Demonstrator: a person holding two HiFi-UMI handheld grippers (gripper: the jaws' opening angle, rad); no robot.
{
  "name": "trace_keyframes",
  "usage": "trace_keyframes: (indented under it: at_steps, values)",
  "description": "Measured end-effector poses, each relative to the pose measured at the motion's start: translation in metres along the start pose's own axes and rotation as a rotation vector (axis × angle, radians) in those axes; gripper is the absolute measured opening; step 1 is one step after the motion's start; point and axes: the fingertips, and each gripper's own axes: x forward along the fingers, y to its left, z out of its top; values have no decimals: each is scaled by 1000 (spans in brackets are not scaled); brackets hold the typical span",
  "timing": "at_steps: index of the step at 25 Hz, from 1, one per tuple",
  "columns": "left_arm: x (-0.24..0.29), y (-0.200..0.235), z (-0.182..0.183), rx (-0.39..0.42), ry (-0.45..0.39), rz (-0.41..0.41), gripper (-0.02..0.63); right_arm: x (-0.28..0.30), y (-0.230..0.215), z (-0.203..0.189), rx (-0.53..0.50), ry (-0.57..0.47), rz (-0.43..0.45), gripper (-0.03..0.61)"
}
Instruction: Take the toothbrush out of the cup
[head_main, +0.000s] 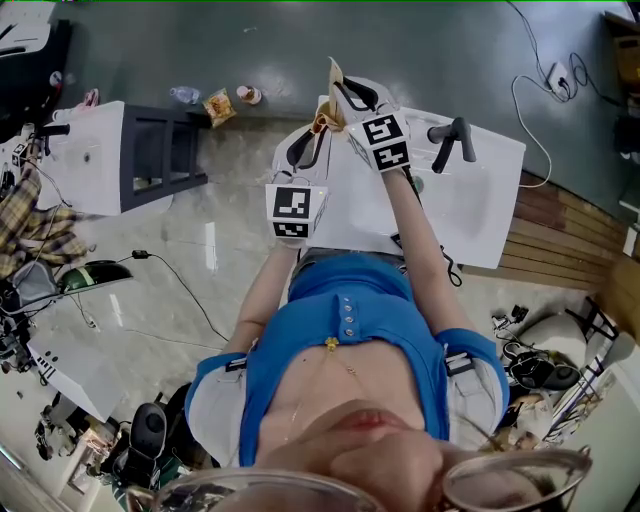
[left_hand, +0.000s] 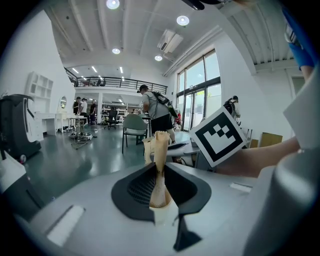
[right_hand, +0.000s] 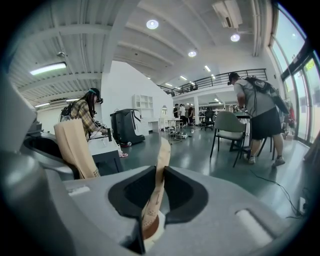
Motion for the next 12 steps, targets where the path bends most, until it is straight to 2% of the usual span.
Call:
trace_keyframes:
  at_steps: [8,12]
  values:
    - [-3,2,-2,9,-3,7,55,-17,10,23,-25,-70,10,37]
    - [-7,1,10,17,-34,9,55,-29,10,34,-42,-106,-1,35]
